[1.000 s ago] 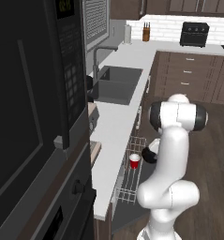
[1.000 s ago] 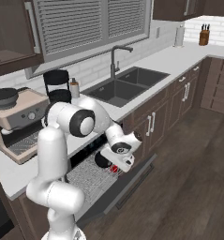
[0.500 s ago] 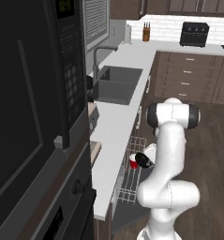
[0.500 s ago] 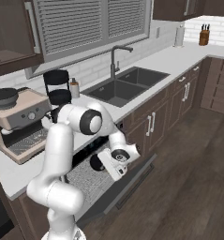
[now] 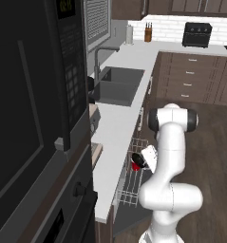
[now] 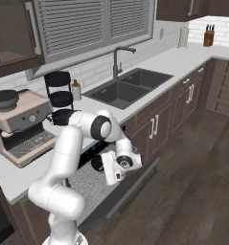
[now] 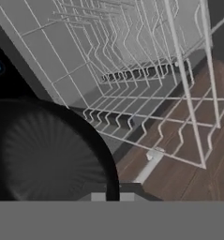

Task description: Pick up the cup and bowl from the counter, place them in the dishwasher, and close the dishwasher door.

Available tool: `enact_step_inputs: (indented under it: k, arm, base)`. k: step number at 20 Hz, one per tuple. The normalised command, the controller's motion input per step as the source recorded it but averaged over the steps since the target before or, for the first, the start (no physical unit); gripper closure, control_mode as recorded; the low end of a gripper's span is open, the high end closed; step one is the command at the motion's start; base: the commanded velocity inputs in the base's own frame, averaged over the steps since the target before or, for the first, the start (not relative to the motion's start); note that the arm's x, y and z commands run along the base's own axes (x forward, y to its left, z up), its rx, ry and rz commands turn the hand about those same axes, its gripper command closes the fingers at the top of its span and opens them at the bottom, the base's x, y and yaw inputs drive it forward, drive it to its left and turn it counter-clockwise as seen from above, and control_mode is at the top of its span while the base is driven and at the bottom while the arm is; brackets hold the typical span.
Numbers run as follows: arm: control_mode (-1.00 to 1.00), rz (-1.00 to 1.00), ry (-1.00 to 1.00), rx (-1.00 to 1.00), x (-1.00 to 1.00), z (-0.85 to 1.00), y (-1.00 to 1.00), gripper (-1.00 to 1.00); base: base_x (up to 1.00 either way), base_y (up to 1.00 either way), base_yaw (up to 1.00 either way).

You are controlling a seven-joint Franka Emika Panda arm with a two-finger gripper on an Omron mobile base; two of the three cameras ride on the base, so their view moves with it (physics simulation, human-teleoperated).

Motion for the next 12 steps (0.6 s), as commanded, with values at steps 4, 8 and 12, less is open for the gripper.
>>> enact_step_inputs:
  k: [4,8,12]
  arm:
    - [-1.00,-0.22,0.36,0.17,0.03,-0.43,0.24,1.00]
    - [-1.00,-0.23,0.33,0.08,0.03,-0.28,0.32,1.00]
    - [-1.00,-0.21,0.26,-0.01,0.04,-0.01,0.36,1.00]
  base:
    - [0.00,0.00,0.00]
    - [0.00,0.00,0.00]
    - [0.00,0.00,0.00]
